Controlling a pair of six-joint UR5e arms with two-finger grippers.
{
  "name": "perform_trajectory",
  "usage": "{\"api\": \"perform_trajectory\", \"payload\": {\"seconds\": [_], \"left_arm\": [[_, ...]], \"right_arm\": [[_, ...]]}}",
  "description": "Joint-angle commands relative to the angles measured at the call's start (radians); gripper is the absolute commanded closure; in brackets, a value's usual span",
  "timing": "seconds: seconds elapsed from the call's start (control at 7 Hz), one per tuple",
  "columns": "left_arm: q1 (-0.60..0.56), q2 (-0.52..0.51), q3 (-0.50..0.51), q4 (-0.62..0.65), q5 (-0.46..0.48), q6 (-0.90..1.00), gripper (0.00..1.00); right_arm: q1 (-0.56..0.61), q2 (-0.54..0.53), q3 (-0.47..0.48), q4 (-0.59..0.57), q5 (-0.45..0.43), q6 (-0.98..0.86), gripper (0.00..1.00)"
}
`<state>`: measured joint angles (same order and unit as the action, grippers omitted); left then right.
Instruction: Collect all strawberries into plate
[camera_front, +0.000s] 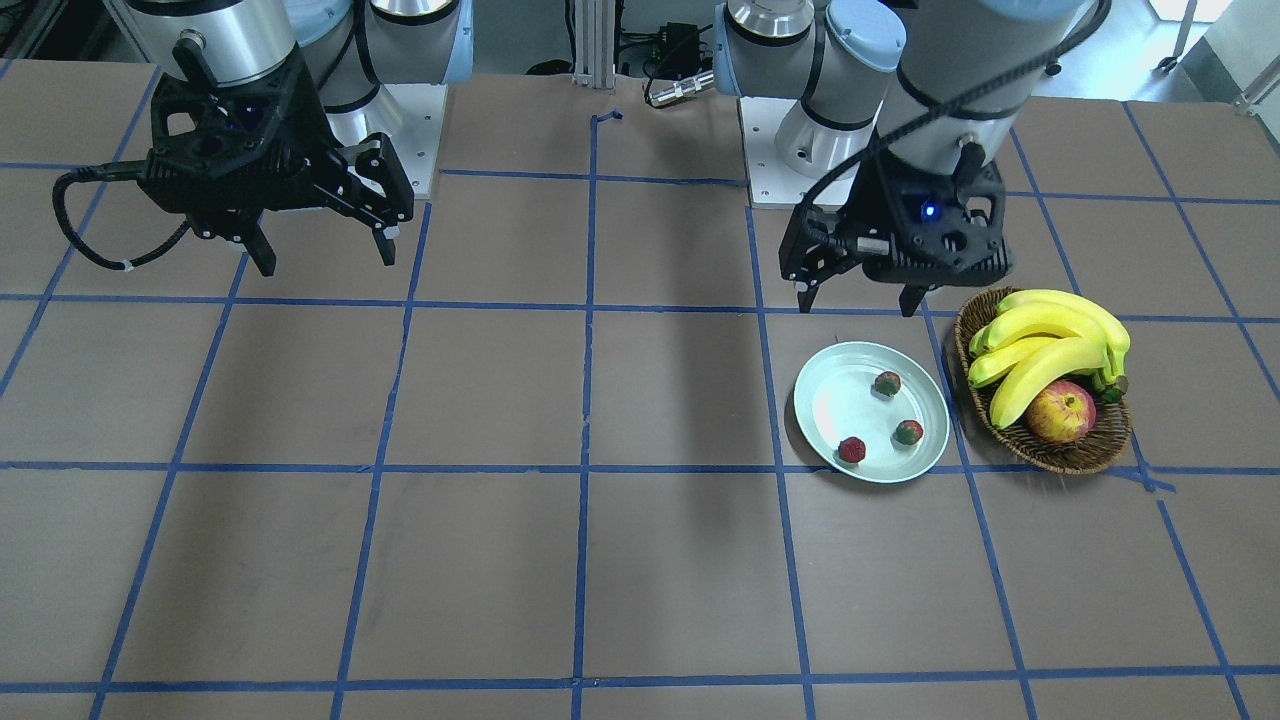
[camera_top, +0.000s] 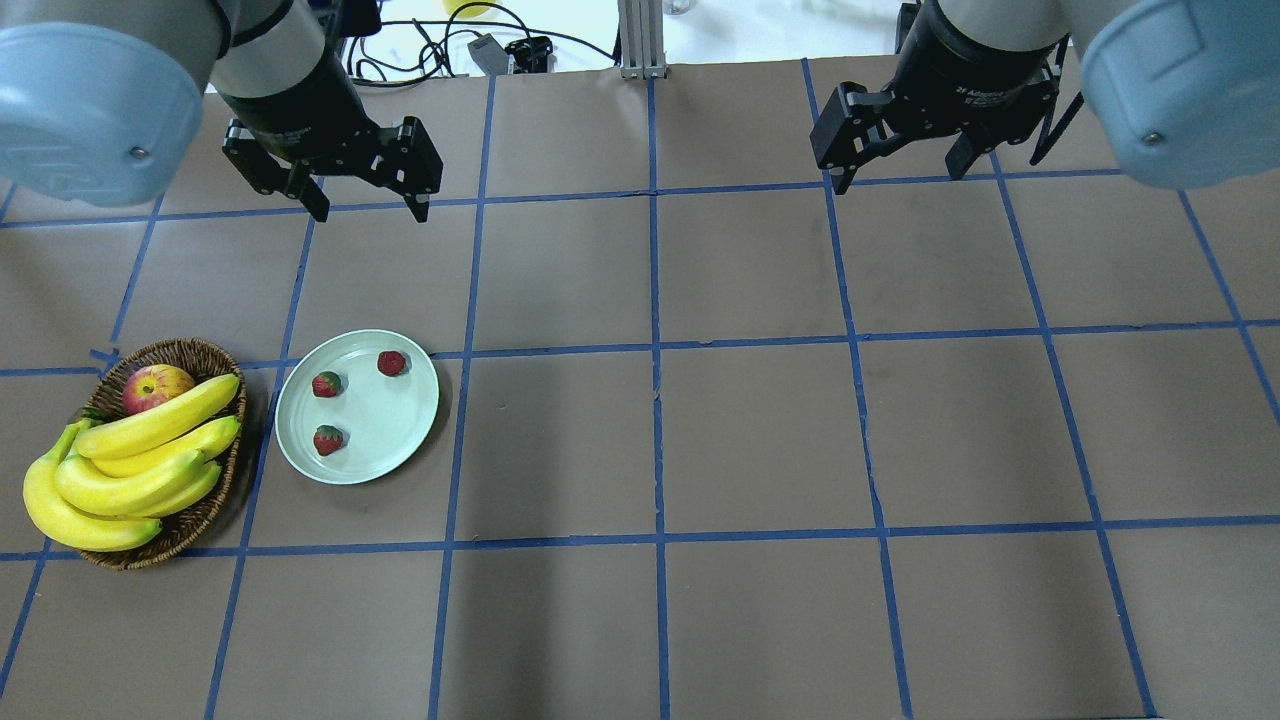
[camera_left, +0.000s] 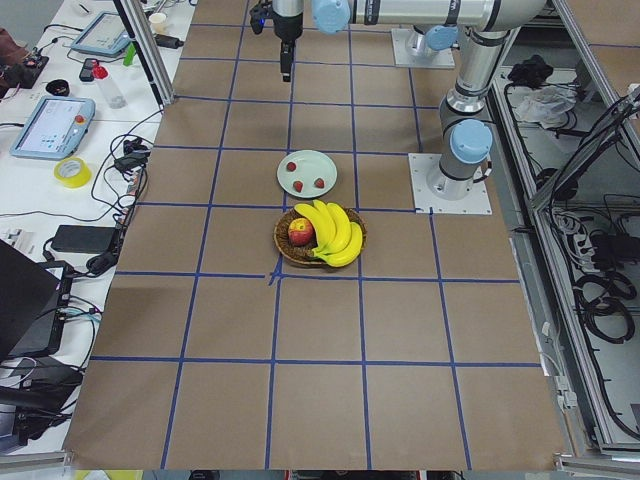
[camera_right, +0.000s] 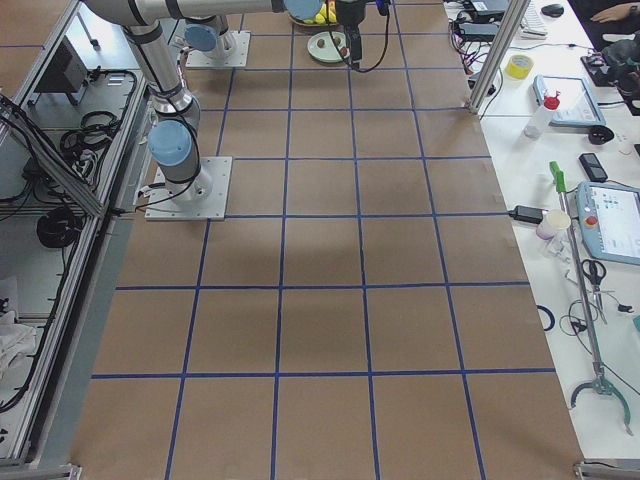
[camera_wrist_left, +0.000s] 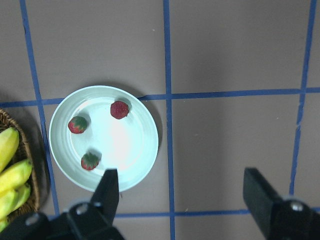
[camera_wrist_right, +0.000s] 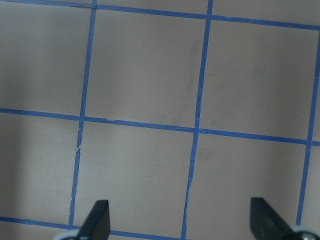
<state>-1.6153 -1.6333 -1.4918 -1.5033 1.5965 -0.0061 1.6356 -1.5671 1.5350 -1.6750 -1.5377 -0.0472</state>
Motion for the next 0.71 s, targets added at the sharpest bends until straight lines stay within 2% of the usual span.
{"api": "perform_trajectory", "payload": {"seconds": [0.0,0.57], "left_arm": [[0.005,0.029,0.03,0.003,-0.001,0.001,0.08],[0.087,0.056,0.021,0.002,-0.012,0.009,0.08]], "right_arm": [[0.003,-0.001,0.001,0.0,0.002,0.004,0.0],[0.003,-0.001,0.001,-0.002,0.004,0.004,0.0]]}}
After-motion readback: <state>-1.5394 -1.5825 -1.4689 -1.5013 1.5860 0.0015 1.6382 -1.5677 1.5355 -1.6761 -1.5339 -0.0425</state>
